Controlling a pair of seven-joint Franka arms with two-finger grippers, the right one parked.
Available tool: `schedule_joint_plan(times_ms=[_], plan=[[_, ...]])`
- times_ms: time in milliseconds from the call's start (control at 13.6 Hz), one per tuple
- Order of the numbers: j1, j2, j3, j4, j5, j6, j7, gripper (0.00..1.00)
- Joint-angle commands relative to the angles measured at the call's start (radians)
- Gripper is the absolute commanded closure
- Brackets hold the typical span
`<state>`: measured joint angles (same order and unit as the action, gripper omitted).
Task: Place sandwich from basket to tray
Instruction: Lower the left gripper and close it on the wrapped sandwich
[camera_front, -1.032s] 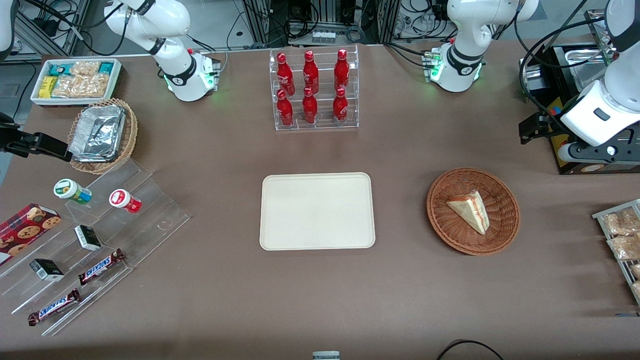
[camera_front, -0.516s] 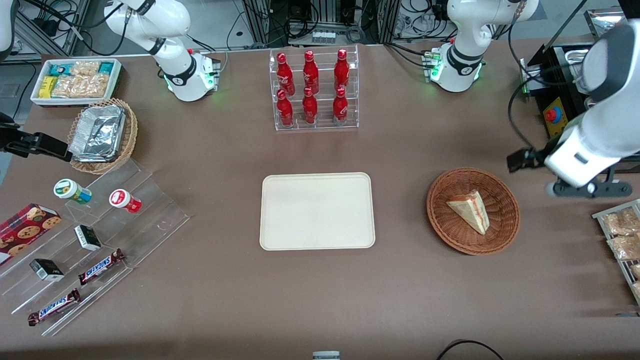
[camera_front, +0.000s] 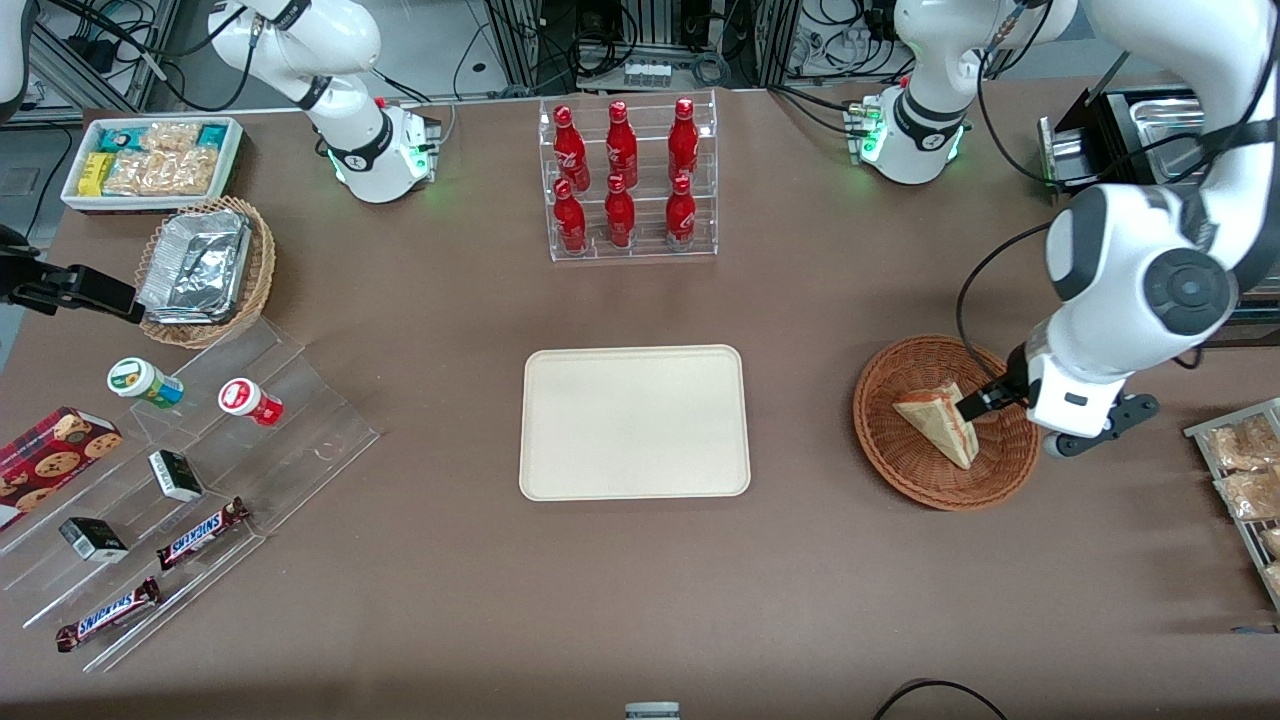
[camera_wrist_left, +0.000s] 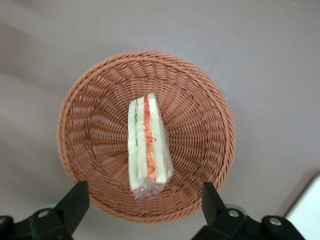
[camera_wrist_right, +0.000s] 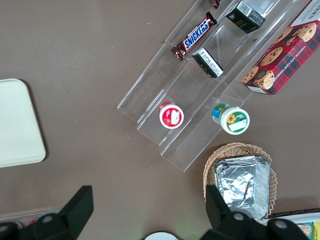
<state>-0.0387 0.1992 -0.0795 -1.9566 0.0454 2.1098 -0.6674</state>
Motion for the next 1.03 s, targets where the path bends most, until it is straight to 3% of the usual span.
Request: schedule_joint_plan(times_ms=[0, 295, 589, 663, 737, 958], plan=[[-0.003, -0.027, -0.002, -0.138, 0.008, 0.145, -0.081, 0.01], [-0.001, -0.020, 0.000, -0.278, 0.010, 0.326, -0.101, 0.01], [0.000, 0.038, 0.001, -0.297, 0.008, 0.404, -0.107, 0.02], [0.002, 0.051, 0.001, -0.295, 0.010, 0.417, -0.122, 0.08], [0.000, 0.065, 0.001, -0.295, 0.010, 0.433, -0.135, 0.23], [0.002, 0.088, 0.001, -0.280, 0.007, 0.452, -0.167, 0.79]])
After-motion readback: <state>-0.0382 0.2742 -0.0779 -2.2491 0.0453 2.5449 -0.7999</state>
